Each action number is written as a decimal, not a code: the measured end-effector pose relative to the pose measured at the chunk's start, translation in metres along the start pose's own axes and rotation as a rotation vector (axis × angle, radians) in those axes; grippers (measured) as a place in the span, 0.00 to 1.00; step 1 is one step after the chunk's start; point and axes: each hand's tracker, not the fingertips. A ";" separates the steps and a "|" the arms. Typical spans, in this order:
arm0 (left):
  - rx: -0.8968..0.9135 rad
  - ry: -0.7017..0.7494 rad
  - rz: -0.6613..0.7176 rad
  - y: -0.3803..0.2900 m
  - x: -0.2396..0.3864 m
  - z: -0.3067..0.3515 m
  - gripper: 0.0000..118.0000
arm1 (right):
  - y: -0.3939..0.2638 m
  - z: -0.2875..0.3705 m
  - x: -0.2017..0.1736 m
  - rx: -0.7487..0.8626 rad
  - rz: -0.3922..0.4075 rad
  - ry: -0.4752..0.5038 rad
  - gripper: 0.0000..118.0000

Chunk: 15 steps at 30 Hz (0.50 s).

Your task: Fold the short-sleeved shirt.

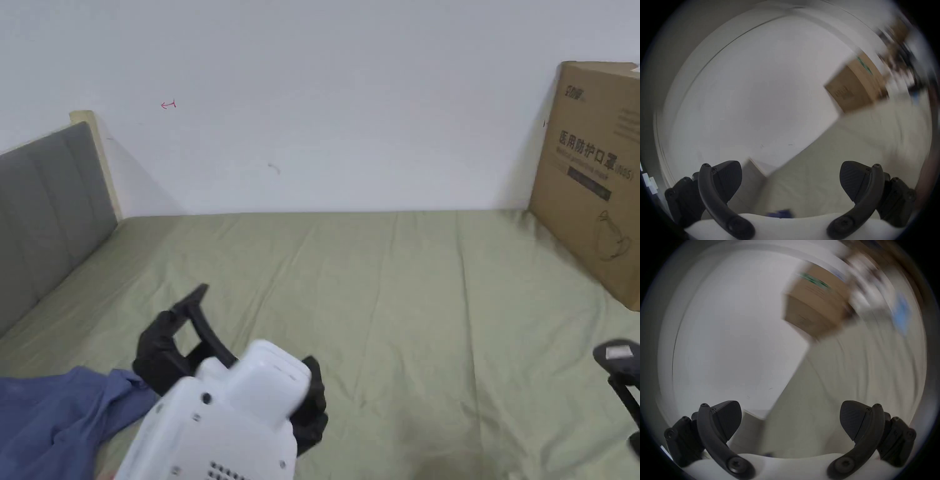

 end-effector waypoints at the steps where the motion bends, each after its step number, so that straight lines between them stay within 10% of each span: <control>1: 0.004 0.016 0.161 0.001 -0.010 0.000 1.00 | -0.002 0.005 -0.020 0.060 0.218 0.010 1.00; 5: 0.117 0.069 0.652 -0.020 -0.032 0.011 1.00 | -0.036 0.022 -0.065 0.280 0.799 -0.010 1.00; 15: 0.076 0.127 0.553 -0.029 -0.017 0.013 1.00 | -0.063 0.031 -0.067 0.241 0.890 -0.004 1.00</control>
